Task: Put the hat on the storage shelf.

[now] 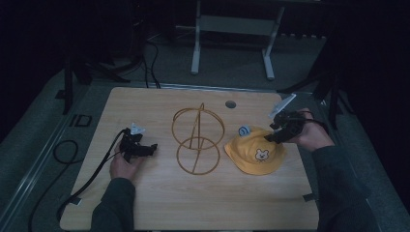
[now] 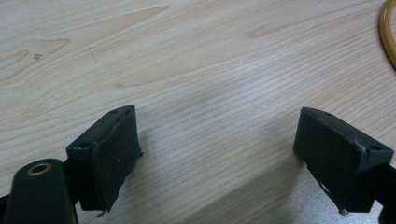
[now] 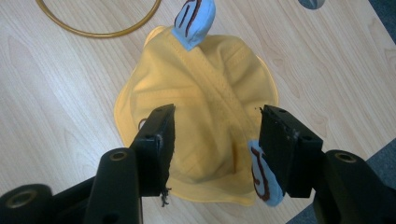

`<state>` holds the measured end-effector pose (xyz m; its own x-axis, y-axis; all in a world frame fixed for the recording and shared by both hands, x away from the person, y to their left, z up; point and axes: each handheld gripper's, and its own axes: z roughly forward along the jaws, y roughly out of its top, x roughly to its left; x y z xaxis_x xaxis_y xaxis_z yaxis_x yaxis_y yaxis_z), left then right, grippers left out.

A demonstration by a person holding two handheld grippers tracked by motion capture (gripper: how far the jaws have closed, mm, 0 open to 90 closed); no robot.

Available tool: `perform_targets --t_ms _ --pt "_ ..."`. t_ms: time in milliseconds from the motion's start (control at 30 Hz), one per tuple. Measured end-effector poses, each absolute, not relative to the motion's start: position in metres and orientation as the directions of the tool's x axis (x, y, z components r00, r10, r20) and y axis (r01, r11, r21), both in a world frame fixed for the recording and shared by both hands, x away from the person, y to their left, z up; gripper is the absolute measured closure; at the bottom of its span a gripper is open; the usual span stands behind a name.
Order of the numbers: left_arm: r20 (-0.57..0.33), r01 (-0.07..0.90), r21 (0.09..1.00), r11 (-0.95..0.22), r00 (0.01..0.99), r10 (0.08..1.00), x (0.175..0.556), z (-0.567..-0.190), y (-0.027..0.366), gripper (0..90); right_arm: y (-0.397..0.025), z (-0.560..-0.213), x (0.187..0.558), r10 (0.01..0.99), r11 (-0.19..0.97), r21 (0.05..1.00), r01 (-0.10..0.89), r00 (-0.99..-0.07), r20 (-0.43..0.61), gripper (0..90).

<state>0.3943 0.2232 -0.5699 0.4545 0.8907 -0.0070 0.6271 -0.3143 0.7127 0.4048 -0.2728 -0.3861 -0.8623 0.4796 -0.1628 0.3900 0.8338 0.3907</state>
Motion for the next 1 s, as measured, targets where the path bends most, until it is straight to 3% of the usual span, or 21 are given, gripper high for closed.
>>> perform_targets --t_ms 767,933,1000 --pt "-0.005 0.625 0.714 -0.315 0.455 0.891 0.394 -0.57 0.223 14.1 -0.254 -0.412 0.436 0.447 0.881 0.246 0.405 -0.883 -0.147 49.2" --pt "-0.004 0.625 0.713 -0.317 0.456 0.89 0.394 -0.57 0.223 14.1 -0.25 -0.418 0.439 0.444 0.885 0.221 0.408 -0.884 -0.144 53.2" --pt "-0.003 0.625 0.713 -0.318 0.456 0.89 0.394 -0.57 0.223 14.1 -0.249 -0.422 0.441 0.443 0.886 0.212 0.412 -0.887 -0.128 59.7"
